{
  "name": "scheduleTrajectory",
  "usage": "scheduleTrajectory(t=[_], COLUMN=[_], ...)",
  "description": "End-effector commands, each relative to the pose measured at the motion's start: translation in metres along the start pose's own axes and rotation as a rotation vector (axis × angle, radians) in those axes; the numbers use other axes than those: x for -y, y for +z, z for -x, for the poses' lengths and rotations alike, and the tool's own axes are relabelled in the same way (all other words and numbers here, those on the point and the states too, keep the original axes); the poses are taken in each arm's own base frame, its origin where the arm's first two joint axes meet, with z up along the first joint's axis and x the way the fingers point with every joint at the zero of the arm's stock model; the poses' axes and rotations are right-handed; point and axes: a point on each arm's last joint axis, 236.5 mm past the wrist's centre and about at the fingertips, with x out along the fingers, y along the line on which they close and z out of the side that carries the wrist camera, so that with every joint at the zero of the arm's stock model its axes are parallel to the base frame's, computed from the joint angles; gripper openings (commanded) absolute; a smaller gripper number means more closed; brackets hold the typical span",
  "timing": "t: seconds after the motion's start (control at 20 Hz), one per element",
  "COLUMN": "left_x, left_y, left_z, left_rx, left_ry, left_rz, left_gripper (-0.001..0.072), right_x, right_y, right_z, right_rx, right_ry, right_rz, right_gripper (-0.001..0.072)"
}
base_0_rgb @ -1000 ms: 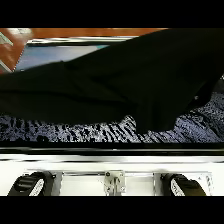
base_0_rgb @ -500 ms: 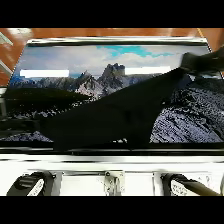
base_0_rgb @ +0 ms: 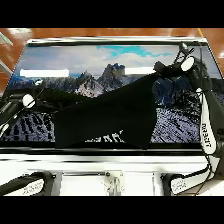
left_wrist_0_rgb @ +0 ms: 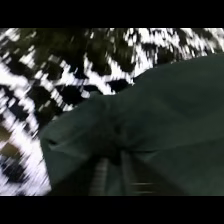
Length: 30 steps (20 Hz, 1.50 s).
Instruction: Fold the shirts.
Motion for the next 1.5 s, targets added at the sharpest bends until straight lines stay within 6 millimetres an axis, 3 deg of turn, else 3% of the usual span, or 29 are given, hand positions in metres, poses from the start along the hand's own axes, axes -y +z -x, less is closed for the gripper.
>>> scheduleTrajectory(t=[0.0, 0.05, 0.15, 0.25, 0.35, 0.45, 0.6, 0.7, 0.9, 1.15, 1.25, 1.3, 1.35, 1.4, 1.45], left_x=[0.014, 0.010, -0.011, -0.035, -0.039, -0.039, -0.040, -0.050, -0.052, -0.028, -0.022, -0.019, -0.016, -0.013, -0.011], left_y=[0.005, 0.000, -0.019, -0.041, -0.069, -0.111, -0.169, -0.183, -0.174, -0.185, -0.175, -0.166, -0.158, -0.153, -0.150], left_z=[-0.031, -0.026, -0.004, 0.023, 0.043, 0.043, 0.023, 0.009, -0.006, -0.033, -0.044, -0.046, -0.047, -0.046, -0.045], left_rx=[-0.091, -0.137, -0.255, -0.336, -0.365, -0.403, -0.465, -0.447, -0.387, -0.478, -0.444, -0.414, -0.388, -0.374, -0.369], left_ry=[-0.046, -0.030, 0.004, -0.001, -0.105, -0.218, -0.340, -0.323, -0.309, -0.319, -0.327, -0.337, -0.356, -0.372, -0.387], left_rz=[0.093, 0.078, 0.001, 0.012, 0.113, 0.260, 0.440, 0.519, 0.546, 0.537, 0.576, 0.607, 0.638, 0.655, 0.657], left_gripper=[0.0544, 0.0669, 0.0665, 0.0654, 0.0710, 0.0711, 0.0711, 0.0712, 0.0712, 0.0711, 0.0703, 0.0577, 0.0297, 0.0189, 0.0146], right_x=[0.005, 0.005, 0.019, 0.067, 0.115, 0.125, 0.115, 0.123, 0.126, 0.128, 0.128, 0.128, 0.128, 0.130, 0.133], right_y=[-0.009, -0.008, -0.004, -0.014, -0.048, -0.087, -0.125, -0.138, -0.137, -0.128, -0.129, -0.129, -0.130, -0.134, -0.139], right_z=[-0.022, -0.015, 0.013, 0.053, 0.092, 0.110, 0.114, 0.107, 0.093, 0.087, 0.087, 0.087, 0.087, 0.086, 0.085], right_rx=[-0.022, -0.033, -0.075, -0.179, -0.372, -0.538, -0.637, -0.655, -0.612, -0.570, -0.574, -0.574, -0.578, -0.591, -0.609], right_ry=[0.010, 0.008, -0.026, -0.162, -0.230, -0.097, 0.117, 0.119, 0.102, 0.088, 0.087, 0.084, 0.077, 0.053, 0.020], right_rz=[-0.038, -0.016, 0.106, 0.172, 0.140, 0.077, -0.104, -0.142, -0.152, -0.171, -0.176, -0.186, -0.190, -0.177, -0.149], right_gripper=[0.0583, 0.0668, 0.0667, 0.0649, 0.0647, 0.0648, 0.0650, 0.0650, 0.0650, 0.0650, 0.0650, 0.0650, 0.0650, 0.0649, 0.0650])
